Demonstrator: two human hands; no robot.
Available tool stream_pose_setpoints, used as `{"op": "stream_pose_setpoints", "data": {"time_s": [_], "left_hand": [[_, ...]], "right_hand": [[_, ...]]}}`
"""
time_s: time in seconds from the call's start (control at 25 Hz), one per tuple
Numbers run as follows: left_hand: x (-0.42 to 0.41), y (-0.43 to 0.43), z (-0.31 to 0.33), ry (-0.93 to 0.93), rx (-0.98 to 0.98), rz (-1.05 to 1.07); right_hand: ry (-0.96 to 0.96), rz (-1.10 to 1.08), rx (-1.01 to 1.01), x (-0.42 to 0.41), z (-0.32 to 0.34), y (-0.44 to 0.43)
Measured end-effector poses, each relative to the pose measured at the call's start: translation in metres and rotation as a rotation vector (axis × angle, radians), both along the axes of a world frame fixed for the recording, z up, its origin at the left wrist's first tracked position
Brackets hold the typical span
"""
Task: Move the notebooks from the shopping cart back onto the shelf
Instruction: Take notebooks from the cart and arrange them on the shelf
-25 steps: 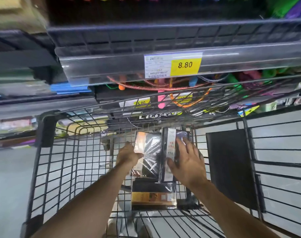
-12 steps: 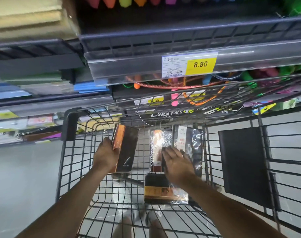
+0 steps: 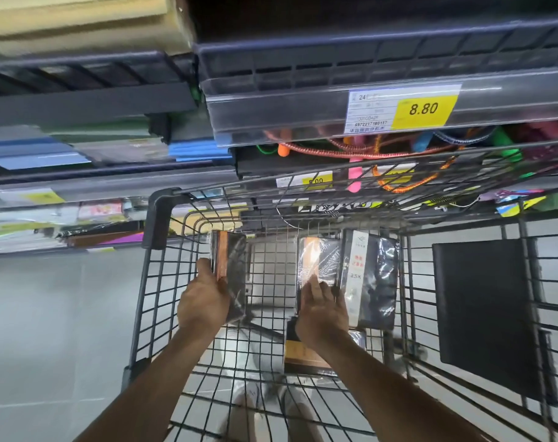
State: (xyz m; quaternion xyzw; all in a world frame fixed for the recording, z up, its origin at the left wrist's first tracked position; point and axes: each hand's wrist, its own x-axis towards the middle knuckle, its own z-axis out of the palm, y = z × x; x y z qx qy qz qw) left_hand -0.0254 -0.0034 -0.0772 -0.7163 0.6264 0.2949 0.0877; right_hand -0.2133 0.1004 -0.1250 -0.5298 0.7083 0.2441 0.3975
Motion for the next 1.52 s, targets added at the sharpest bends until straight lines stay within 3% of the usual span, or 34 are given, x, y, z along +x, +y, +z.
{"op": "stream_pose_setpoints", "data": {"time_s": [0.24,0.44,0.64,0.84,1.0,1.24,1.4,1.52], "left_hand": [[0.001,-0.001,0.002,0.068,-0.005,-0.036],[-0.001,0.001,0.000,0.060,-0.001,-0.021],[0.000,0.001,-0.001,0.070,0.010,-0.003],[0.000,0.000,-0.001,0.072,0.014,-0.011],[0.000,0.000,-0.003,0.093,0.017,-0.013],[0.000,0.000,-0.001,0.088,0.014,-0.016],[0.000,0.002,0.000,0.098,0.011,-0.020],[-0.001,0.003,0.000,0.099,0.015,-0.011]], "right_hand": [[-0.061,0.012,-0.090,-0.003,-0.004,0.000],[-0.033,-0.348,-0.105,-0.009,-0.002,-0.022],[0.047,-0.496,-0.055,0.000,-0.007,-0.029],[0.179,-0.349,0.026,0.004,-0.017,-0.029],[0.230,-0.332,-0.031,0.005,-0.022,-0.025],[0.122,-0.377,-0.020,0.003,-0.014,-0.028],[-0.066,-0.453,-0.132,-0.011,-0.004,-0.015],[-0.131,-0.301,-0.196,-0.023,0.001,-0.002]]}}
